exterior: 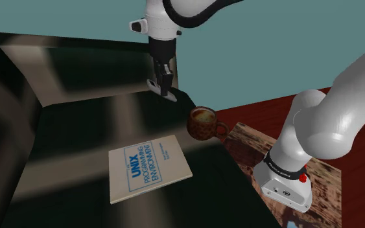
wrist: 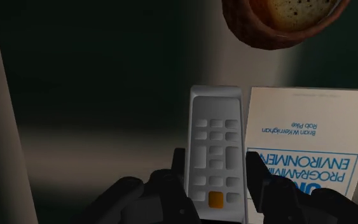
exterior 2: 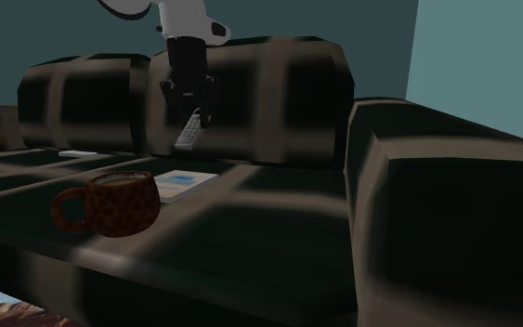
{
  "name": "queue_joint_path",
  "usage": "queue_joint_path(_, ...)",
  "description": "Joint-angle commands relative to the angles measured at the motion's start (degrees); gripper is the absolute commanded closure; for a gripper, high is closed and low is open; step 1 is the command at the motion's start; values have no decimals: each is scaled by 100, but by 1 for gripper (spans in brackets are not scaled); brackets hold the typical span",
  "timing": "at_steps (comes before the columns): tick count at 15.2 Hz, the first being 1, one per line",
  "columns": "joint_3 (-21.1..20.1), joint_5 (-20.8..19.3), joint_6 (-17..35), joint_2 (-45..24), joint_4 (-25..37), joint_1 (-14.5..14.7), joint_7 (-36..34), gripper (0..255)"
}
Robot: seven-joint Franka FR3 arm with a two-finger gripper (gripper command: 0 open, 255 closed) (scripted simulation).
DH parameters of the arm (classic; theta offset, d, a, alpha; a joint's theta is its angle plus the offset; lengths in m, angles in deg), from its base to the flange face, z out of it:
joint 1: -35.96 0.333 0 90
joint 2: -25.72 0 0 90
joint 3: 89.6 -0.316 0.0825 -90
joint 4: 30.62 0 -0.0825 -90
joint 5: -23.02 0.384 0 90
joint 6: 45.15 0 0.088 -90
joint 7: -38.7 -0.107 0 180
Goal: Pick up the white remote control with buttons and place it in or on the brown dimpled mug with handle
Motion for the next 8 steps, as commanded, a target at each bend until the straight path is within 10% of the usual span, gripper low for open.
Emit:
queue_joint_path(1,54,50,-20,500,-479,2,86,255)
queue_joint_path(8,244,115,-424,2220,-1801,38,298,255)
